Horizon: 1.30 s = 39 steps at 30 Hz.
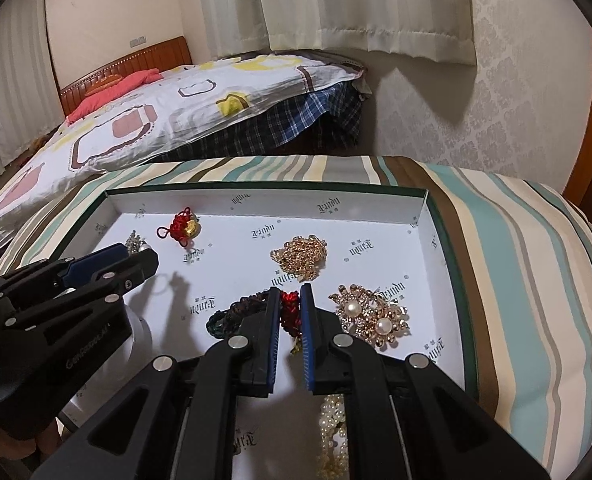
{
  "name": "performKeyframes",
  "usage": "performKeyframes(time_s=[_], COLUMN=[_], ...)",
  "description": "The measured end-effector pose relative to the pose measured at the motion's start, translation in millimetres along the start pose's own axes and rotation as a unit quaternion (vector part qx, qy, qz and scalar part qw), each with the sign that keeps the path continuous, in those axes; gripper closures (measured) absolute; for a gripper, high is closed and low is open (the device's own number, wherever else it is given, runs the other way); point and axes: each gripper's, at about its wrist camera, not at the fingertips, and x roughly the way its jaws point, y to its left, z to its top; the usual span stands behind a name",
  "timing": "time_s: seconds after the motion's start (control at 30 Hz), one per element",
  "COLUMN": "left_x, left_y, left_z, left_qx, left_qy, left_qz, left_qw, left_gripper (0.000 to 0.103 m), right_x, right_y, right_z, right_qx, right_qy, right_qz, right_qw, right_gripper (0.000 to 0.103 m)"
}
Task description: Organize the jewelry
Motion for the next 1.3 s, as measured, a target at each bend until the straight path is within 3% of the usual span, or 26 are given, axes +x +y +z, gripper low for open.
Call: performKeyframes(time_s=[0.13,0.2,0.27,0.8,1.3], left_x=[2,1,2,-38,-152], left_y=[0,1,1,7,17], left_z=[0,0,0,-6,-61], left_qx=[0.0,0.0,0.0,-0.005,-0.011], left_qy=[0.004,0.002,0.002,-0.024,-0.062], left_qz=[0.0,0.0,-0.002,0.015,0.022], left_qw=[1.0,1.0,1.0,0.9996,0.9978], left_gripper=[0.075,0.074,0.069,0.034,0.014], right_x=[2,2,2,-37,-126], right_y=[0,-1,-1,1,18], right_z=[2,2,3,2,-42], right_qx=[0.003,0.003,0.003,0.007,0.004], right_qy=[0.003,0.002,-0.001,-0.037,-0.056], right_qz=[0.0,0.0,-0.001,-0.025,-0.024], right_qw=[1.0,1.0,1.0,0.999,0.998], right_gripper=[0.09,0.081,0.073,0.036,0.026])
